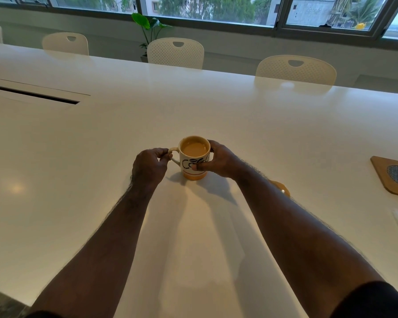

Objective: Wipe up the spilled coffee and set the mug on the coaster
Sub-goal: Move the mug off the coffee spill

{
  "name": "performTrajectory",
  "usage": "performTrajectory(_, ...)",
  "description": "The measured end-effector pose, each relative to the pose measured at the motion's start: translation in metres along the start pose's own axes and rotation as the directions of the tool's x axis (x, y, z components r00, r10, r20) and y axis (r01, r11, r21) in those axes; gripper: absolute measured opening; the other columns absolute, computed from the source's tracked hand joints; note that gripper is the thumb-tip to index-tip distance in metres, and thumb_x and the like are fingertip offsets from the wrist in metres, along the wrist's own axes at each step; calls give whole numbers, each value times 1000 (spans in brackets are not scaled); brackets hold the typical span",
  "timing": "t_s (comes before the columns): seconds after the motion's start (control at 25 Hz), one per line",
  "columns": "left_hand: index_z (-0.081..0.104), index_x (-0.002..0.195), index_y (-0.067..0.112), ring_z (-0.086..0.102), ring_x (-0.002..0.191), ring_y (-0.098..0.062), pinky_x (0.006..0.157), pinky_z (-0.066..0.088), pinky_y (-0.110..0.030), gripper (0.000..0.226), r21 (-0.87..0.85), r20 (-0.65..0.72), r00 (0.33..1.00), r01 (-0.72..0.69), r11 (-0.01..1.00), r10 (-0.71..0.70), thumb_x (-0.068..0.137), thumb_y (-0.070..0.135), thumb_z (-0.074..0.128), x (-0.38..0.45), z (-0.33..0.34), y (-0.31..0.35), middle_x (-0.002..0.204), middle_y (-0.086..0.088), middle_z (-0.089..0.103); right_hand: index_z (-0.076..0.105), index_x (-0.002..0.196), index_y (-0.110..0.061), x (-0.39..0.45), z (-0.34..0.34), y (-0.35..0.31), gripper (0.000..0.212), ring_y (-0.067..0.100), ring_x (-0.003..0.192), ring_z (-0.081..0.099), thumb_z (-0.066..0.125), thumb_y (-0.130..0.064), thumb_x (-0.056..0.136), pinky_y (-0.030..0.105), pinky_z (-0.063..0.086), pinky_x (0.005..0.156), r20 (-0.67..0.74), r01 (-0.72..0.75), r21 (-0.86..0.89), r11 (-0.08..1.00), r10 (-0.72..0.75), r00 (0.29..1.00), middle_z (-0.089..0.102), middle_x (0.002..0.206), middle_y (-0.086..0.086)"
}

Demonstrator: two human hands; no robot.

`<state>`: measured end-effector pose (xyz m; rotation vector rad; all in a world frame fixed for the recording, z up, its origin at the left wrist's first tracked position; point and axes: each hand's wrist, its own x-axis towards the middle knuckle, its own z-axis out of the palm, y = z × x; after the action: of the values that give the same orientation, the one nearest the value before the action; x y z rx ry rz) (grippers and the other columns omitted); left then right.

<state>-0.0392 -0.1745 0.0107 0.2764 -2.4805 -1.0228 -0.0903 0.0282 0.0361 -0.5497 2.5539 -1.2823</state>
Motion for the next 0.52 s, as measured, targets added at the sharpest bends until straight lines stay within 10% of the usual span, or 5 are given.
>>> performTrajectory(0.52,61,128,13,62,111,-26,91,45,-32,39,-34,13,997,76,997,-76,91,24,63,-7,-5,18,119,-7,69,15,155,-16,-24,-11,9,106,25,144,30,83,-29,74,43,33,115,20,-85,-36,996,86,996,33,157,7)
